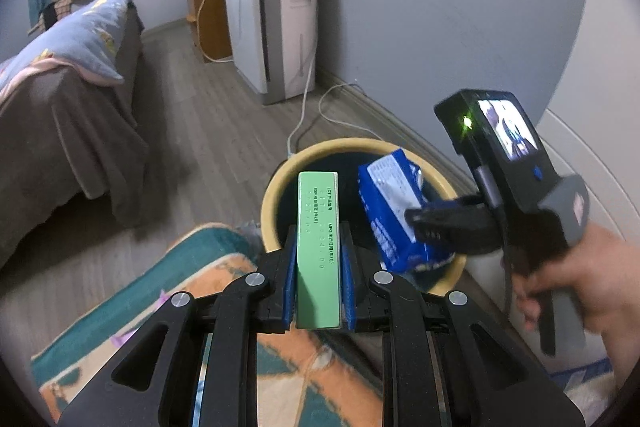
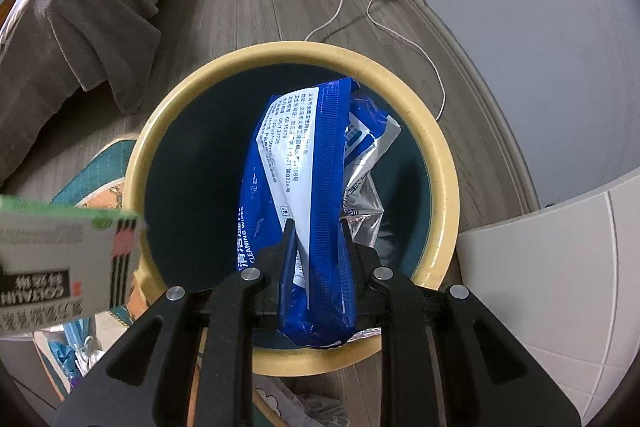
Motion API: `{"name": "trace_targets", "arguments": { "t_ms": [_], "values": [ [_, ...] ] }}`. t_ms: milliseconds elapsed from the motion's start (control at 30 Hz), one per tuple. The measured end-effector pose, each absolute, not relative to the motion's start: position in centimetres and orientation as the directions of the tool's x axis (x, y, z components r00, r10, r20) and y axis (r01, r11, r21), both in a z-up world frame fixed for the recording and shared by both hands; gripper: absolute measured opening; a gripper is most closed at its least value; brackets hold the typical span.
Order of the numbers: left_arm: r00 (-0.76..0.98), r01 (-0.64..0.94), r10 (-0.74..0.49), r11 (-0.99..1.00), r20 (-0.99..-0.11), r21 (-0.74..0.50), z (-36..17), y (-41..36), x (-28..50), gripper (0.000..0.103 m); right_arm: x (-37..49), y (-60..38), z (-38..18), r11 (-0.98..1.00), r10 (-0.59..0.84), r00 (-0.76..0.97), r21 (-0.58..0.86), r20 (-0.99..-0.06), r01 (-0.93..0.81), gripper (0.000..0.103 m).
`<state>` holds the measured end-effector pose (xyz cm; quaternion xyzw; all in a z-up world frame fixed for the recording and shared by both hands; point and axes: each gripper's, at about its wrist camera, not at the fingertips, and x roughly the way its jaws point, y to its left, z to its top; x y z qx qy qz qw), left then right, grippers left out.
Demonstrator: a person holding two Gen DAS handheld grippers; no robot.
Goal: Collect trash
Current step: 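Open both tools to drop the packet and box into the bin, then move both tools back over the mat toward the remaining trash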
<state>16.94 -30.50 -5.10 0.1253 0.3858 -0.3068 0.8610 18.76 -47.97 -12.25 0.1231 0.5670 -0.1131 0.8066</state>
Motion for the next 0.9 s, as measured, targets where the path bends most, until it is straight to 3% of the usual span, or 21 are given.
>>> {"name": "trace_targets", "arguments": {
  "t_ms": [167, 233, 300, 433, 500, 533, 600, 667, 900],
  "values": [
    [0.530, 0.633, -0.437, 0.775, -0.726, -0.005, -6.0, -32.0, 17.8, 0.020, 19.1, -48.1, -12.5, 0.942, -0.050, 0.328, 0.065, -0.943, 0.330, 0.021],
    [0.545, 0.631, -0.439, 0.776, -0.714, 0.005, -6.0, -32.2, 17.9, 0.025, 19.1, -48.0, -12.5, 0.943, -0.058, 0.329, 0.057, -0.942, 0.329, 0.024],
    [0.556, 0.620, -0.431, 0.784, -0.710, 0.009, -5.9, -32.2, 18.0, 0.044, 19.1, -48.0, -12.6, 0.942, -0.057, 0.330, 0.058, -0.942, 0.330, 0.029],
    [0.577, 0.595, -0.421, 0.804, -0.700, 0.006, -5.6, -31.2, 18.0, 0.070, 19.0, -48.4, -12.5, 0.936, -0.062, 0.337, 0.062, -0.939, 0.346, 0.039],
    [0.592, 0.567, -0.407, 0.823, -0.696, 0.001, -5.5, -30.4, 18.0, 0.090, 19.0, -48.4, -12.3, 0.935, -0.064, 0.342, 0.064, -0.937, 0.350, 0.060],
    [0.604, 0.547, -0.394, 0.837, -0.693, 0.002, -5.4, -29.8, 18.0, 0.094, 19.0, -48.3, -12.2, 0.935, -0.065, 0.346, 0.064, -0.936, 0.350, 0.067],
    [0.626, 0.509, -0.357, 0.861, -0.693, 0.016, -5.3, -29.0, 18.0, 0.096, 19.0, -48.2, -11.7, 0.937, -0.065, 0.363, 0.068, -0.930, 0.343, 0.088],
    [0.636, 0.470, -0.313, 0.882, -0.706, 0.032, -5.2, -27.5, 18.0, 0.097, 18.9, -47.9, -11.0, 0.939, -0.079, 0.385, 0.061, -0.920, 0.340, 0.094],
    [0.657, 0.350, -0.224, 0.936, -0.720, 0.029, -3.9, -20.2, 17.2, 0.097, 19.1, -46.2, -9.0, 0.954, -0.120, 0.425, 0.014, -0.897, 0.298, 0.097]
  ]
}}
